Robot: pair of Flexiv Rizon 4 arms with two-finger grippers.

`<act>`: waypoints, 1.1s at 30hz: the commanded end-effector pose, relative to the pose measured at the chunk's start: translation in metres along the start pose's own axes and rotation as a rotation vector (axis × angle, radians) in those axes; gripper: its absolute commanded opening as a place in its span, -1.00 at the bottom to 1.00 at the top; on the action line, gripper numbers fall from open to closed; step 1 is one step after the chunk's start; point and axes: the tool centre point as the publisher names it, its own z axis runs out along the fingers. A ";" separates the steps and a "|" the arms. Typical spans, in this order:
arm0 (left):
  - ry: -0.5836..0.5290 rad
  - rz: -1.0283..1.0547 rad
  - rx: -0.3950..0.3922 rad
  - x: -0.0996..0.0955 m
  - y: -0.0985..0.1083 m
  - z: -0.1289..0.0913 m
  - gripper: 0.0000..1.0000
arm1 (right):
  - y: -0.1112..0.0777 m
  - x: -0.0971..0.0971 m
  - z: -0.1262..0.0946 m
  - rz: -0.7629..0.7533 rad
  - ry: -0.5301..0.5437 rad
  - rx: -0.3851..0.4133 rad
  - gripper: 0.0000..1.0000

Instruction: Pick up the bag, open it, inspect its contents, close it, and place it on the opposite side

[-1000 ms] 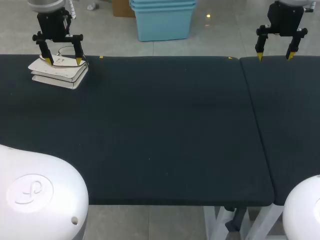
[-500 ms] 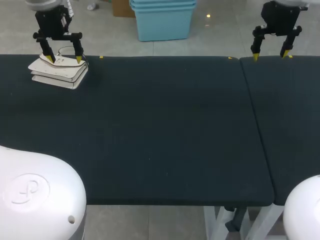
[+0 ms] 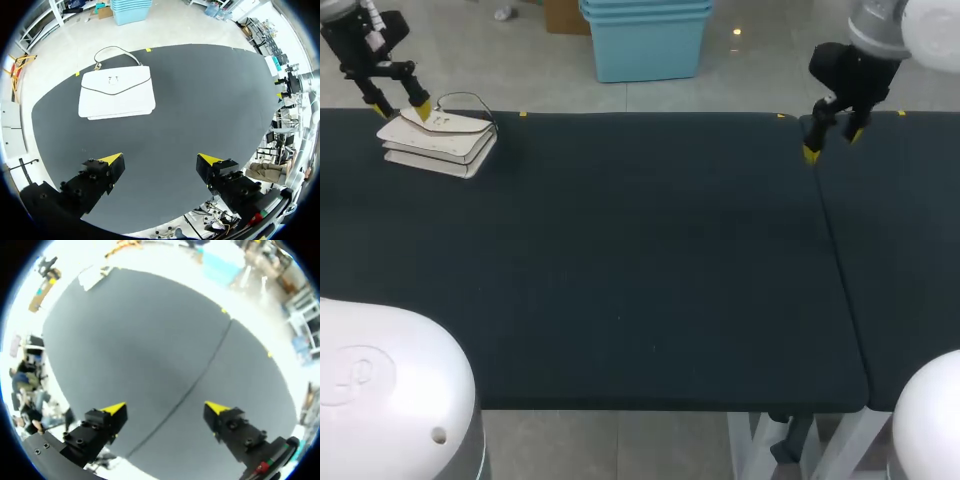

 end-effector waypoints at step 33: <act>0.202 0.185 0.042 -0.091 -0.030 -0.010 1.00 | -0.006 0.056 0.065 -0.733 0.088 -0.289 1.00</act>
